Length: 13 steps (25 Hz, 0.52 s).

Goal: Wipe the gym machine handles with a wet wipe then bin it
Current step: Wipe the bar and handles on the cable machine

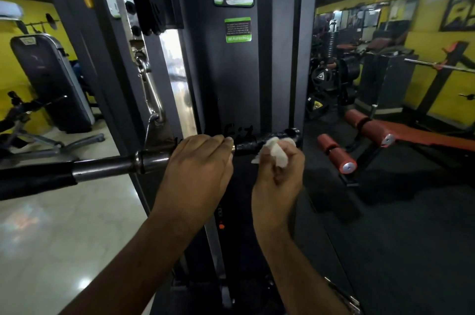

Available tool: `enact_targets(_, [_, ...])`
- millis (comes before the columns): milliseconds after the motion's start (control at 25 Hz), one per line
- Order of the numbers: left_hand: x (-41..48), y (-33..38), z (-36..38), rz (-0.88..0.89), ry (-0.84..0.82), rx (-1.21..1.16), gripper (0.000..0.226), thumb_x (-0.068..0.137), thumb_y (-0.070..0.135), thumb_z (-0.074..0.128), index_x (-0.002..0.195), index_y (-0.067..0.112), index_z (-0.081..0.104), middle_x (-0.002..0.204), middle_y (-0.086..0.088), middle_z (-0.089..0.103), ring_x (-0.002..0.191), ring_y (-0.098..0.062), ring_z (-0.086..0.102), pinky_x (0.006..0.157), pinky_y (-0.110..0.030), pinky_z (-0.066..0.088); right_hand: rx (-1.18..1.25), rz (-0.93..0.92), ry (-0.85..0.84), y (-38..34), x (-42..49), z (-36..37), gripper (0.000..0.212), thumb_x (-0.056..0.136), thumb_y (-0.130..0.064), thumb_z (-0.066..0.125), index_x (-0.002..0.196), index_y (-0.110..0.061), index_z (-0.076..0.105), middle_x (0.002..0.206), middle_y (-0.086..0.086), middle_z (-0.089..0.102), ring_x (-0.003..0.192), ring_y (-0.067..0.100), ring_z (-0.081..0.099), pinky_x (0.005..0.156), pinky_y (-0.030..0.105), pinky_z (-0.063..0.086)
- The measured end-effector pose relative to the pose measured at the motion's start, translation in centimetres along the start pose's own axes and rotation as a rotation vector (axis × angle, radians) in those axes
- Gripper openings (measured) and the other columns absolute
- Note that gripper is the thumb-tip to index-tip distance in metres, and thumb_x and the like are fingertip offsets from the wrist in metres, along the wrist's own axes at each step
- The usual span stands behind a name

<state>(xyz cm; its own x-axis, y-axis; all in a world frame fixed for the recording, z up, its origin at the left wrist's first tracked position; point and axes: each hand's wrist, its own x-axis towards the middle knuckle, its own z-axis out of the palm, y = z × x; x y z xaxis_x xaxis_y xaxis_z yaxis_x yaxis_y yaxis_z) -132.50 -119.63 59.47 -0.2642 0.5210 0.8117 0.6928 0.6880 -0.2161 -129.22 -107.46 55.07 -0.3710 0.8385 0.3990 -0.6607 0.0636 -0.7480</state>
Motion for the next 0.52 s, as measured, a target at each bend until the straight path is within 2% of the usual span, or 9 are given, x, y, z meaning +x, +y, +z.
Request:
enact_targets(120, [0.1, -0.1, 0.0, -0.004, 0.012, -0.012, 0.028, 0.09, 0.016, 0.057, 0.109, 0.003, 0.072, 0.104, -0.011, 0.073, 0.095, -0.027, 0.068, 0.094, -0.037, 0.044, -0.047, -0.09, -0.007, 0.4, 0.4, 0.1, 0.011, 0.094, -0.006, 0.062, 0.102, -0.011, 0.057, 0.097, 0.01, 0.063, 0.085, 0.013, 0.063, 0.072, 0.022, 0.05])
enact_targets(160, [0.1, -0.1, 0.0, 0.003, 0.013, -0.006, 0.027, 0.089, 0.016, 0.057, 0.107, 0.002, 0.073, 0.104, -0.012, 0.073, 0.094, -0.027, 0.068, 0.092, -0.039, 0.047, -0.077, -0.124, -0.058, 0.3, 0.4, 0.0, 0.011, 0.094, -0.007, 0.063, 0.101, -0.014, 0.058, 0.095, 0.008, 0.062, 0.084, 0.014, 0.063, 0.073, 0.023, 0.05])
enact_targets(240, [0.0, -0.2, 0.0, 0.026, 0.007, 0.023, 0.027, 0.086, 0.016, 0.058, 0.105, 0.002, 0.073, 0.102, -0.013, 0.074, 0.093, -0.028, 0.069, 0.09, -0.04, 0.05, -0.258, -0.337, -0.271, 0.3, 0.1, -0.3, 0.016, 0.092, -0.003, 0.065, 0.1, -0.016, 0.061, 0.1, 0.006, 0.061, 0.093, 0.02, 0.061, 0.081, 0.027, 0.05])
enact_targets(280, [-0.1, -0.2, 0.0, 0.034, 0.006, 0.033, 0.027, 0.085, 0.015, 0.058, 0.104, 0.003, 0.073, 0.102, -0.013, 0.074, 0.092, -0.028, 0.069, 0.09, -0.04, 0.05, -0.333, -0.416, -0.316, 0.5, 0.0, -0.3, 0.016, 0.091, -0.002, 0.065, 0.1, -0.015, 0.063, 0.103, 0.004, 0.06, 0.098, 0.021, 0.06, 0.084, 0.029, 0.05])
enact_targets(360, [-0.3, -0.3, 0.0, 0.039, -0.006, 0.04, 0.028, 0.085, 0.016, 0.055, 0.103, 0.003, 0.073, 0.102, -0.013, 0.073, 0.093, -0.028, 0.069, 0.091, -0.039, 0.05, -0.313, -0.356, -0.264, 0.3, 0.1, 0.1, 0.009, 0.092, -0.006, 0.064, 0.099, -0.012, 0.064, 0.104, 0.001, 0.06, 0.101, 0.02, 0.058, 0.085, 0.029, 0.05])
enact_targets(440, [-0.4, -0.3, 0.1, 0.046, -0.034, 0.038, 0.03, 0.084, 0.016, 0.055, 0.102, 0.001, 0.072, 0.101, -0.016, 0.073, 0.092, -0.03, 0.07, 0.091, -0.043, 0.052, -0.361, -0.458, -0.337, 0.1, -0.5, 0.4, 0.006, 0.093, -0.006, 0.061, 0.097, -0.008, 0.065, 0.102, 0.003, 0.062, 0.102, 0.013, 0.055, 0.089, 0.022, 0.045])
enact_targets(520, [-0.5, -0.5, 0.1, 0.05, -0.035, 0.016, 0.029, 0.074, 0.009, 0.073, 0.101, -0.002, 0.071, 0.1, -0.019, 0.072, 0.091, -0.034, 0.07, 0.089, -0.048, 0.052, -0.469, -0.539, -0.501, 0.4, -1.2, -0.1, 0.011, 0.093, -0.014, 0.059, 0.097, -0.01, 0.068, 0.104, 0.004, 0.063, 0.104, 0.006, 0.049, 0.093, 0.012, 0.04])
